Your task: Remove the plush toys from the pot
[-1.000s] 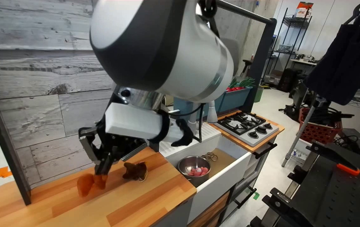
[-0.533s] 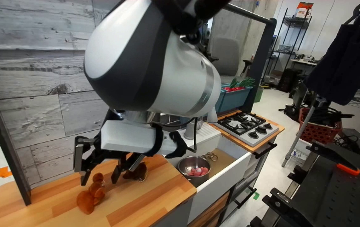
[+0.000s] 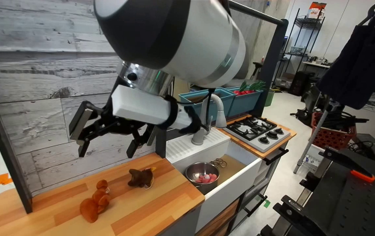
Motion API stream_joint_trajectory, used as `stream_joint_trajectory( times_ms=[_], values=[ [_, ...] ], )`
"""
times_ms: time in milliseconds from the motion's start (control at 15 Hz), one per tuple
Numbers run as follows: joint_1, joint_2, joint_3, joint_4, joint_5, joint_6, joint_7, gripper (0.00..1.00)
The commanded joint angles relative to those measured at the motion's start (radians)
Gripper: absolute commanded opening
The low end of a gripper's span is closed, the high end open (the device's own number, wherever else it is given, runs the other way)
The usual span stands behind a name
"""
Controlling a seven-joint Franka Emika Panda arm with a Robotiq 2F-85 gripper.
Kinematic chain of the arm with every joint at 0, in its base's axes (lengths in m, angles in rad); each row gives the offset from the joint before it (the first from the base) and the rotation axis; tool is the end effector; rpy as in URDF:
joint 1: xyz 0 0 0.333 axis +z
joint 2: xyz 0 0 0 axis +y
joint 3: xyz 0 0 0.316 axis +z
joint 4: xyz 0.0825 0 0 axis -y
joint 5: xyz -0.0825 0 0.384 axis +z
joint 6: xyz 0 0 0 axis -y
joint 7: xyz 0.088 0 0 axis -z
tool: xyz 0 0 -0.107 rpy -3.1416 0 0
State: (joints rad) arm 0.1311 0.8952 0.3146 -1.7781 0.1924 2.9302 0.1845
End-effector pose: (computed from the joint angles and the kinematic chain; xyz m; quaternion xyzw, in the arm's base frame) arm 0.6114 0.2589 0.0995 -0.9794 0.0345 -0.0844 0.1803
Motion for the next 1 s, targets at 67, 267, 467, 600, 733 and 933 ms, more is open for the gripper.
stream_joint_trajectory(
  times_ms=[67,267,467,600,733,933],
  values=[
    [0.014,0.013,-0.009,0.007,0.02,-0.002,-0.012,1.0],
    [0.023,0.018,-0.028,0.005,0.017,-0.011,-0.001,1.0],
    [0.045,-0.014,-0.101,-0.035,0.01,-0.01,0.03,1.0],
    [0.059,-0.028,-0.161,-0.057,0.01,0.005,0.06,1.0],
    [0.079,-0.028,-0.233,-0.064,0.008,0.004,0.101,1.0],
    [0.103,0.005,-0.326,-0.026,0.006,-0.05,0.169,1.0]
  ],
)
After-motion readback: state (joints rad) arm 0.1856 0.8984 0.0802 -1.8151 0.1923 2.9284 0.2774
